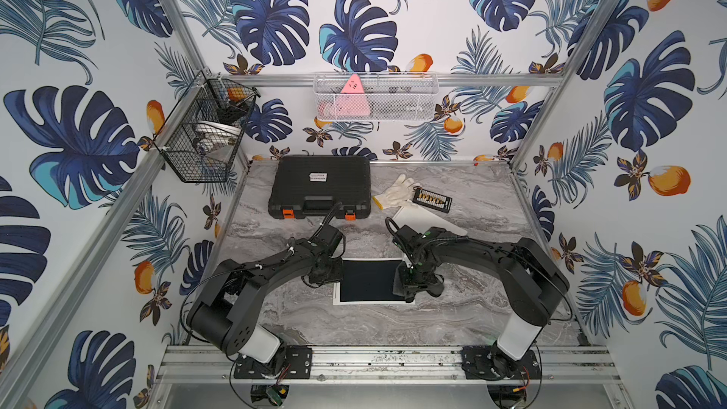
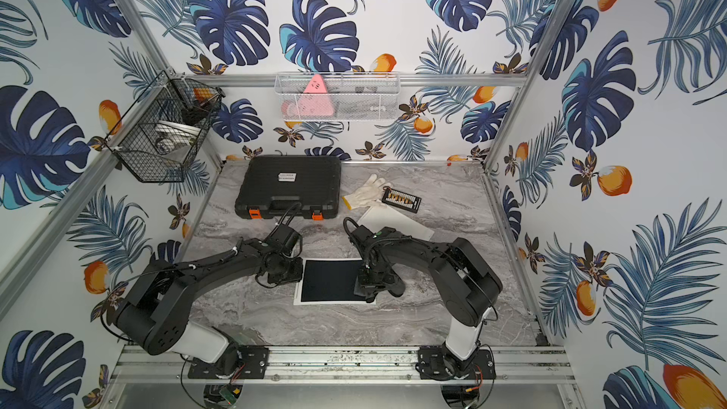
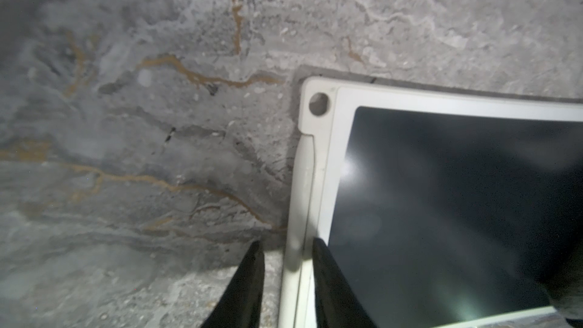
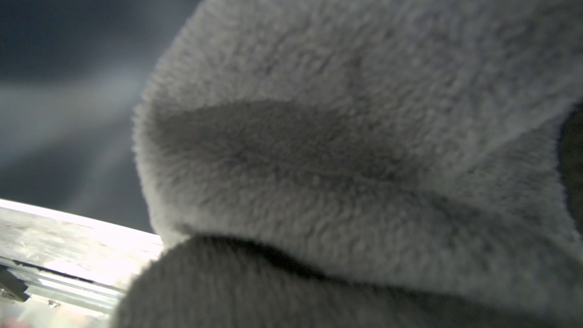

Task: Wipe the drawing tablet
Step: Wipe the dirt from the drawing tablet.

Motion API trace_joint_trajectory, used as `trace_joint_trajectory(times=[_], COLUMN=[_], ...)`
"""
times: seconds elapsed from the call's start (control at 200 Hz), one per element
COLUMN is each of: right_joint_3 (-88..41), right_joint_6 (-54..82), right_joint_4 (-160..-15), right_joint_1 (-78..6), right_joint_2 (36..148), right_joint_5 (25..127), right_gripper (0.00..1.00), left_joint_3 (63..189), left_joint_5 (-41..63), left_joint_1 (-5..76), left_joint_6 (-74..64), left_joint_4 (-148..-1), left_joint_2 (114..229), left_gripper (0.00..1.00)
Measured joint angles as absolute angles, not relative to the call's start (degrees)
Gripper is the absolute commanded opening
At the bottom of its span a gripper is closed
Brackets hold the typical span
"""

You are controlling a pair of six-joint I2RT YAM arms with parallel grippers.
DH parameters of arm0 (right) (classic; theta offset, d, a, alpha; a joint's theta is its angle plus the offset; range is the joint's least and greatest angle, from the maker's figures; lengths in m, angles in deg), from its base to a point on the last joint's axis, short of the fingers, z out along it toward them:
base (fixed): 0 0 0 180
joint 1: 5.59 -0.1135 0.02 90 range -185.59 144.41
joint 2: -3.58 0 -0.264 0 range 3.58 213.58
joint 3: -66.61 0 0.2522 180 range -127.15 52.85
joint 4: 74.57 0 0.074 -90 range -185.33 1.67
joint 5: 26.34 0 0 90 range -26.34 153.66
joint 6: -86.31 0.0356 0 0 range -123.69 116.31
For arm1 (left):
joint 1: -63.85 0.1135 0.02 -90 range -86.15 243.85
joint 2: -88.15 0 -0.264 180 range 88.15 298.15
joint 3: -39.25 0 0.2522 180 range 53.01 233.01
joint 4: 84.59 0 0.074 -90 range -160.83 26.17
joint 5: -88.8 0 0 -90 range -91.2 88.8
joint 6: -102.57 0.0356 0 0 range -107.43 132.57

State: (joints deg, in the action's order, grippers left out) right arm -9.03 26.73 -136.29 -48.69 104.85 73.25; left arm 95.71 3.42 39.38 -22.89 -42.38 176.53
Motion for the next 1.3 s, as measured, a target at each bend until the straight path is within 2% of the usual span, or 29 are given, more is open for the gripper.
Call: trace_joint_trajectory(times=[0.215,0.46,0.575,0.681,0.941,1.171,1.296], right_joint_3=[-15.6,-8.4,-11.2,-14.6,-8.7,-15.7,-14.6], right_joint_6=[27.3,26.8,26.8,27.4,27.1,27.8,28.6], right_joint_4=[-137.8,-136.4,-139.1,-138.5,-137.6,-138.9,-137.6], right_joint_1=[-55.4,-49.5,-52.5,-55.5,-49.1,-57.0,-54.1], right_joint_2=[109.4,104.5,105.9,108.7,104.4,108.9,109.0], right_joint_5=[71.4,73.7,70.6,71.8,73.2,71.4,72.5], right_gripper=[0.00,0.00,0.00,0.00,0.00,0.00,0.00], left_joint_3=[95.7,95.7,95.7,95.7,95.7,95.7,95.7], left_joint_5=[3.4,3.4,3.5,3.5,3.5,3.5,3.5], left_joint_1=[39.4,39.4,39.4,39.4,39.4,39.4,39.4], left_joint_6=[-22.9,-22.9,-22.9,-22.9,-22.9,-22.9,-22.9], left_joint_4=[-42.4,-42.5,-42.5,-42.5,-42.6,-42.6,-42.6], left_joint_2=[176.5,176.5,176.5,176.5,176.5,176.5,176.5], left_gripper=[0.31,0.31,0.31,0.31,0.31,0.31,0.31])
